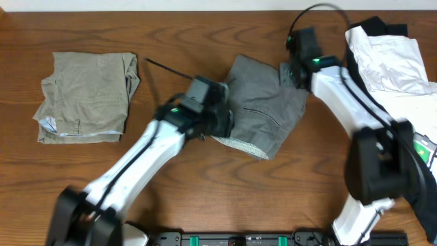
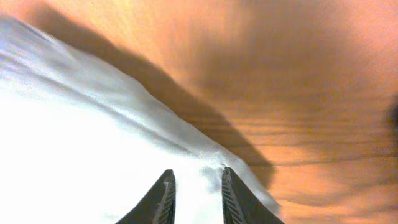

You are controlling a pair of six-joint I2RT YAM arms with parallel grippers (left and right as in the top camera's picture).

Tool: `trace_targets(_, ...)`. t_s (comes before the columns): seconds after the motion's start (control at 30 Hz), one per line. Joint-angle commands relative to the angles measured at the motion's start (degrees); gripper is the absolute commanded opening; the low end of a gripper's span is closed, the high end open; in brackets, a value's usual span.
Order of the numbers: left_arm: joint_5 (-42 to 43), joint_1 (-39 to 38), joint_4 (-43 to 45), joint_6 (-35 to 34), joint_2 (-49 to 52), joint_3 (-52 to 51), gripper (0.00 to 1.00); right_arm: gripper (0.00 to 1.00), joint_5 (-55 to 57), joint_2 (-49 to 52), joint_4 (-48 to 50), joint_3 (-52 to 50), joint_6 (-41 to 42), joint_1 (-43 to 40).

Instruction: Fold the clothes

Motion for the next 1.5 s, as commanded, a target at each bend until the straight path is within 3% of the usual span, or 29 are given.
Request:
trace_targets(0.0, -5.81, 2.62, 3.30, 1.68, -3.61, 0.42, 0.73, 0.25, -3.54, -7.89, -1.60, 0.76, -1.68, 0.04)
trace_targets(0.13, -1.36, 7.89, 10.05, 3.85, -2.12, 0.63, 0.87, 0.27, -5.75, -10.84, -6.40, 0.76, -1.42, 0.42)
trace_targets(0.23, 6.12, 11.74, 11.04, 5.99, 1.99, 2.64, 0.90, 0.31, -6.69, -11.15, -9.51, 0.76, -1.44, 0.87)
trace_targets(0.5, 21.77, 16.26, 2.64, 13.68, 19.87, 19.47, 0.93, 0.35, -7.23, -11.15, -12.85, 0.74, -1.42, 2.67)
trace_targets(0.57, 23.56, 15.89, 0.83, 14.58, 23.45, 23.17, 0.98, 0.35, -7.23, -11.15, -12.87, 0.74, -1.40, 3.04)
trace_targets(0.93, 24.92, 15.32, 0.68, 15.93, 36.13, 25.57, 1.00, 0.36, -7.23, -11.15, -13.03, 0.74, -1.42, 3.13)
trace_targets(1.17, 21.14, 14.97, 0.39, 16.00, 41.31, 25.57, 1.00, 0.36, -7.21, -11.15, -13.60, 0.74, -1.44, 3.10)
trace_targets(1.33, 22.21, 11.52, -4.15, 17.68, 43.19, 25.51, 0.95, 0.37, -7.21, -11.15, -13.42, 0.74, -1.44, 3.06)
trace_targets(1.47, 22.16, 7.37, -6.21, 20.55, 43.50, 25.46, 0.85, 0.36, -7.21, -11.15, -13.44, 0.74, -1.42, 3.06)
